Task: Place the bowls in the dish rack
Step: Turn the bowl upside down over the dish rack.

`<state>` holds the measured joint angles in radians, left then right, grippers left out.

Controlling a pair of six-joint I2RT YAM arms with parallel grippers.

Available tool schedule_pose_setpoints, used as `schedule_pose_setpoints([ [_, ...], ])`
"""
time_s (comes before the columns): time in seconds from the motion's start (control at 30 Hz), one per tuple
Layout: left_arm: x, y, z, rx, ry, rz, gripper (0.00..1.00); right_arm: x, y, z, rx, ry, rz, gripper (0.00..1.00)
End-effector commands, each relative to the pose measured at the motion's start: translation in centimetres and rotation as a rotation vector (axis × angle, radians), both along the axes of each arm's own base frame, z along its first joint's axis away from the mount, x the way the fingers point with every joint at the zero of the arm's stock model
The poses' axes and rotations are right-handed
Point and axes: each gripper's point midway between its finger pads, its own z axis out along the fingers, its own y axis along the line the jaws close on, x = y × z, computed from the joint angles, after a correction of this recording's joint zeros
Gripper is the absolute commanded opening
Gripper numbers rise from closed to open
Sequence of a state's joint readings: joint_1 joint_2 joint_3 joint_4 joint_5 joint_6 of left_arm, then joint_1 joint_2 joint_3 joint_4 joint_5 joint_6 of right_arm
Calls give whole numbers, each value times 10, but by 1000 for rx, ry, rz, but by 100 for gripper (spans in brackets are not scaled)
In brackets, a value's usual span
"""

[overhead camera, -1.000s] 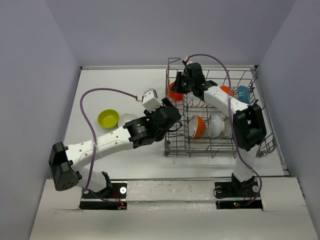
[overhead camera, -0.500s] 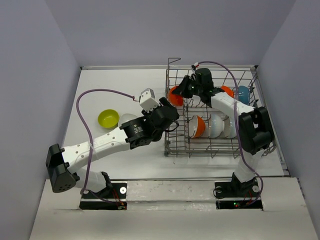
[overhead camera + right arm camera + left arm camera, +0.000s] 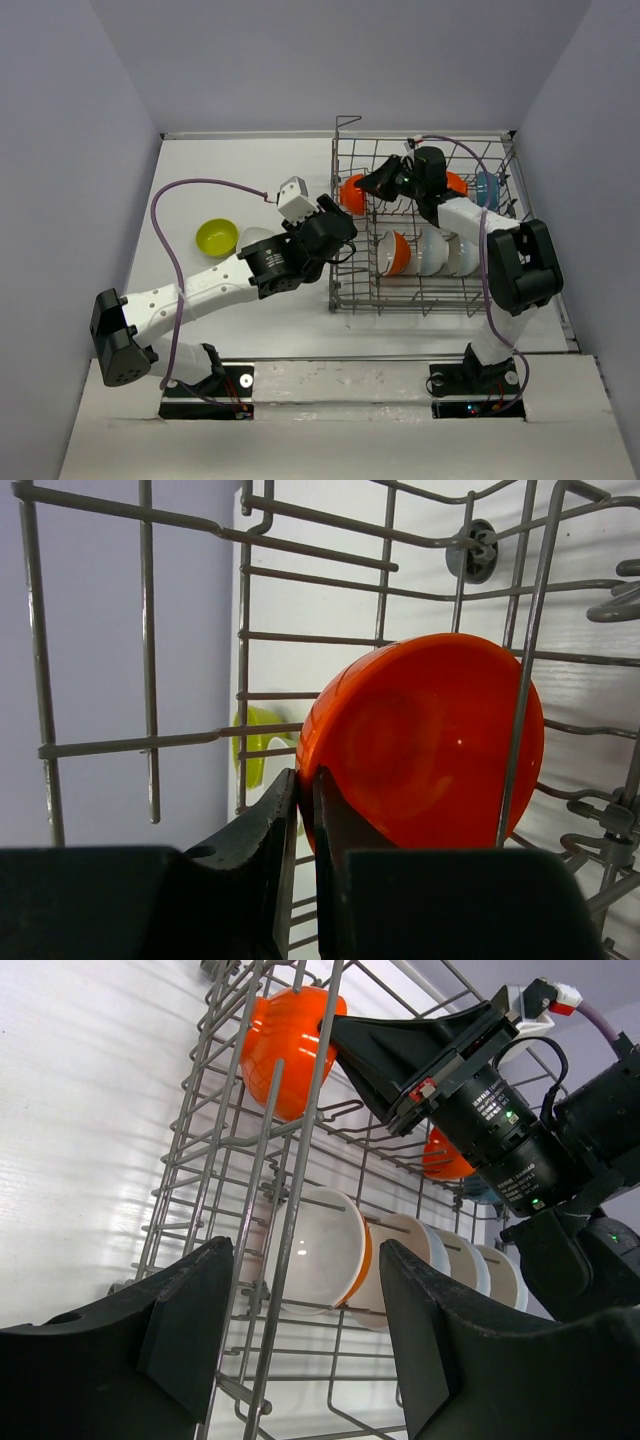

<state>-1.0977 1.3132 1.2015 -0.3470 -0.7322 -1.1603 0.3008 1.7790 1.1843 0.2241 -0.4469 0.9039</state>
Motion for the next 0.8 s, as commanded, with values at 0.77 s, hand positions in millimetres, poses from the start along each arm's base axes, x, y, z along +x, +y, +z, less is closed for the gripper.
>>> schedule_pose_setpoints([
  [0.77,5,7,10,-20,-36,30,69,6,-54,15,281,2,-168,1],
])
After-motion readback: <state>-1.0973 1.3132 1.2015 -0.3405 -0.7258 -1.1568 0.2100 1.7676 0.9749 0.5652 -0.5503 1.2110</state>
